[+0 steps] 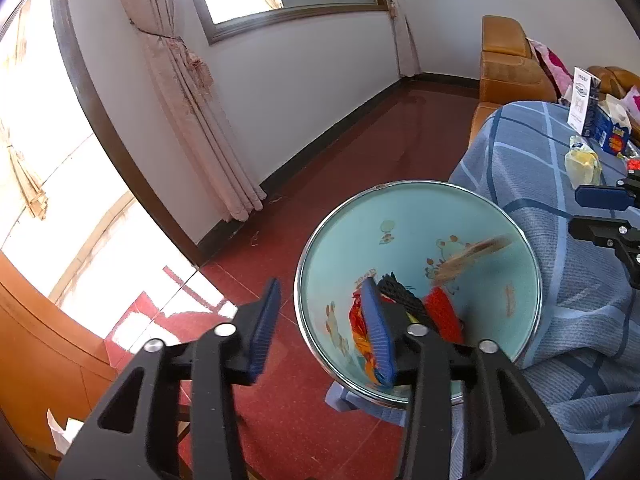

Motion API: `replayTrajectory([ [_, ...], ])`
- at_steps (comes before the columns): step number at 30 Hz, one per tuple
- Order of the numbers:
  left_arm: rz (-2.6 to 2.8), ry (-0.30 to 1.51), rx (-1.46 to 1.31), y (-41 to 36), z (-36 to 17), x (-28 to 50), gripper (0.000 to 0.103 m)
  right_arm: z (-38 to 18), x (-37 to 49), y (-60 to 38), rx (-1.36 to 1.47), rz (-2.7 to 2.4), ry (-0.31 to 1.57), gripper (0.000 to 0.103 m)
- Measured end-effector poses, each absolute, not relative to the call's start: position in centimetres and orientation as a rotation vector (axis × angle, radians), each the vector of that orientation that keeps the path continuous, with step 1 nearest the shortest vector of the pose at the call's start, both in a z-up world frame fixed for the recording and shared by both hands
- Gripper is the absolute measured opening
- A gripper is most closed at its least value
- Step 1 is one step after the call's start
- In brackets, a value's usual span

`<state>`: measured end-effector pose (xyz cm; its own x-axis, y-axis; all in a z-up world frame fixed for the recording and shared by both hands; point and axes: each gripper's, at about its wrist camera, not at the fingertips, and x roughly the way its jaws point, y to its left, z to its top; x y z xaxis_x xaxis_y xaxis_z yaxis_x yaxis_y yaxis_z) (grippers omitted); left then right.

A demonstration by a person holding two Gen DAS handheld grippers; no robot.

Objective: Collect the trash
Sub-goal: 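Open both grippers to drop the yellow bag and orange packet into the bin, then move both grippers back over the table toward the remaining bags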

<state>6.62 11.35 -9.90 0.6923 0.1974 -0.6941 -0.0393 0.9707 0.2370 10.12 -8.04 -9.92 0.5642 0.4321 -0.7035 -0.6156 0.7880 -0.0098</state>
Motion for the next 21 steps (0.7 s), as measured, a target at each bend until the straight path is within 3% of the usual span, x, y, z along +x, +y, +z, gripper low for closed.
replayTrajectory([
  [6,0.142,0.795,0.206,11.42,-9.90,6.47,0.056,-9.85,10.31,-8.55,-0.248,0.617,0.751,0.039],
  [21,0.142,0.798,0.203,11.72,-9.76,6.69,0.061,-9.91,10.16,-8.83,-0.236,0.609,0.739,0.047],
])
